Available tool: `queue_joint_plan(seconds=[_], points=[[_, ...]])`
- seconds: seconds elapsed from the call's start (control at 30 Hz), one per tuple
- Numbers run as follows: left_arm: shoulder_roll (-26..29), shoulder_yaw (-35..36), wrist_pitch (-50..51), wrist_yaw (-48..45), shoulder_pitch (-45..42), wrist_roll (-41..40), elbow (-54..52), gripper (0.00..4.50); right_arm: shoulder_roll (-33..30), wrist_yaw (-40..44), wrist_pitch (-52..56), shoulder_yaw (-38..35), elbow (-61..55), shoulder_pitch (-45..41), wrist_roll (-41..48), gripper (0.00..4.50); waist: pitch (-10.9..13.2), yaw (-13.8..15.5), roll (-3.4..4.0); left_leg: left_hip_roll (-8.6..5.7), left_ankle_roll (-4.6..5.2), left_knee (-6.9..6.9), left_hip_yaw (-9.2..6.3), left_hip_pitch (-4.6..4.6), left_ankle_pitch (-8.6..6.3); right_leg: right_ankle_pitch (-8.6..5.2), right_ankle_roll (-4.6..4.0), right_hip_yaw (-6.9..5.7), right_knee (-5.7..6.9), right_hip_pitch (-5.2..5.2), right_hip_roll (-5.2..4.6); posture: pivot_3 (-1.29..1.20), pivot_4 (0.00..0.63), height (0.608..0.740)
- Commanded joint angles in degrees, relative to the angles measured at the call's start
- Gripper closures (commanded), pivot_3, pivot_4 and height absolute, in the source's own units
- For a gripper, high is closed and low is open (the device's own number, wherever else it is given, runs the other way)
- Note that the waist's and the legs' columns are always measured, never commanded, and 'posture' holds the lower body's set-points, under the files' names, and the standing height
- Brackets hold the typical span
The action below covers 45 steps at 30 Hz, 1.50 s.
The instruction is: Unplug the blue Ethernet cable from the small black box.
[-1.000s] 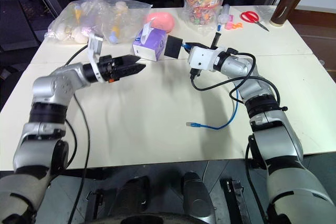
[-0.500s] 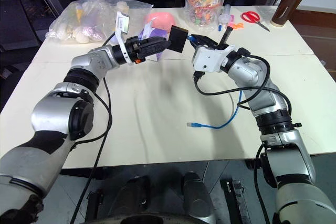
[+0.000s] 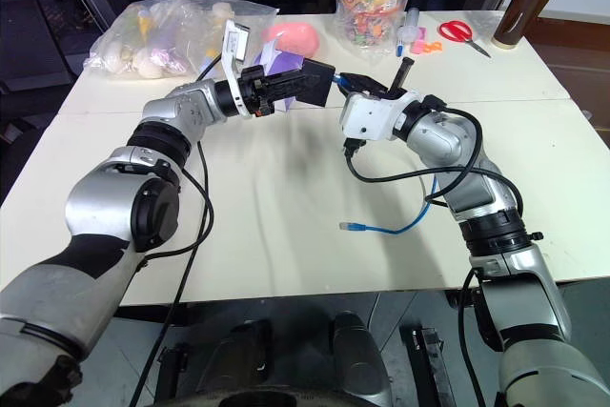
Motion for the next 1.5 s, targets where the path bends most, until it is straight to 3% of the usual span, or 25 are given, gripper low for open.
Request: queue_joint_plan(seconds=[0.03, 0.13, 0.2, 0.33, 0.43, 0.53, 0.63, 0.83, 1.43, 1.5], points=[[0.59, 1.51, -0.72, 0.98, -0.59, 0.53, -0.76, 4.01, -0.49, 0.99, -0.24, -1.23, -4.76, -0.12, 1.35, 3.58, 0.00, -0.01, 0.00, 0.00, 0.00, 0.00, 0.00, 0.00, 0.00, 0.00, 0.00, 0.00, 0.00, 0.00, 0.00, 0.00, 0.150, 0.739], [0.91, 3.49, 1.35, 1.31, 0.07, -1.06, -1.26, 4.01, 0.18, 1.74, 9.76, -6.81, -10.36, 5.71, 6.29, 2.36, 0.00, 0.06, 0.00, 0.00, 0.00, -0.01, -0.03, 0.00, 0.00, 0.00, 0.00, -0.02, 0.01, 0.00, 0.01, 0.00, 0.150, 0.739], [1.12, 5.09, 3.20, 1.21, 0.34, -2.24, -1.61, 4.01, 3.25, 2.11, 19.57, -11.51, -15.70, 9.32, 14.06, 2.36, 0.00, 0.33, 0.00, 0.00, 0.00, -0.02, -0.09, -0.01, 0.00, -0.02, 0.03, -0.06, 0.01, 0.02, 0.01, 0.00, 0.150, 0.739], [1.16, 9.16, 10.37, -0.37, 0.69, -6.40, -3.40, 4.01, 15.86, -1.82, 48.86, -24.21, -31.94, 15.88, 48.07, 2.36, 0.01, 0.62, -0.02, 0.01, 0.00, 0.03, -0.19, -0.06, 0.00, -0.02, 0.02, -0.11, 0.10, 0.02, 0.00, 0.00, 0.150, 0.739], [0.59, 11.07, 16.05, -1.41, 1.20, -9.30, -5.84, 4.01, 23.54, -10.04, 58.53, -30.20, -37.33, 17.52, 69.69, 2.36, 0.01, 0.60, 0.00, 0.03, 0.00, 0.03, -0.22, -0.03, 0.00, 0.00, 0.00, -0.14, 0.17, 0.01, 0.00, 0.00, 0.150, 0.739], [0.25, 10.84, 21.36, -4.23, 2.35, -10.86, -9.26, 4.01, 26.81, -15.23, 60.87, -31.98, -38.26, 17.79, 79.38, 2.36, 0.00, 0.63, 0.01, 0.04, 0.00, 0.01, -0.26, 0.03, 0.00, 0.01, -0.02, -0.18, 0.18, 0.06, 0.01, 0.00, 0.150, 0.739], [-0.32, 8.85, 25.36, -6.53, 4.84, -11.20, -14.18, 4.01, 28.89, -19.95, 59.61, -32.36, -37.57, 17.17, 83.91, 2.36, 0.00, 0.63, 0.02, 0.04, 0.00, 0.02, -0.25, 0.04, 0.00, 0.01, -0.03, -0.18, 0.18, 0.08, 0.01, 0.00, 0.150, 0.739], [-2.40, 6.38, 30.36, -6.73, 9.05, -12.45, -21.95, 4.01, 28.21, -20.67, 58.03, -28.32, -36.51, 15.81, 84.58, 2.36, -0.01, 0.71, 0.02, 0.04, 0.00, -0.01, -0.24, 0.02, 0.00, 0.01, -0.03, -0.17, 0.13, 0.06, 0.01, 0.00, 0.150, 0.739], [-3.69, 5.40, 32.88, -3.28, 11.72, -15.76, -27.24, 4.01, 26.40, -19.34, 54.58, -24.99, -33.65, 15.14, 85.16, 2.36, -0.01, 1.35, 0.02, 0.04, 0.00, -0.01, -0.23, 0.02, 0.00, 0.01, -0.03, -0.17, 0.10, 0.05, 0.01, 0.00, 0.150, 0.739], [-3.62, 5.45, 32.99, -3.14, 11.73, -15.92, -27.30, 4.01, 26.53, -19.17, 54.33, -24.68, -33.36, 15.01, 85.07, 2.86, 0.00, 1.37, 0.02, 0.04, 0.00, -0.01, -0.23, 0.01, 0.00, 0.01, -0.03, -0.17, 0.09, 0.05, 0.01, 0.00, 0.150, 0.739]])
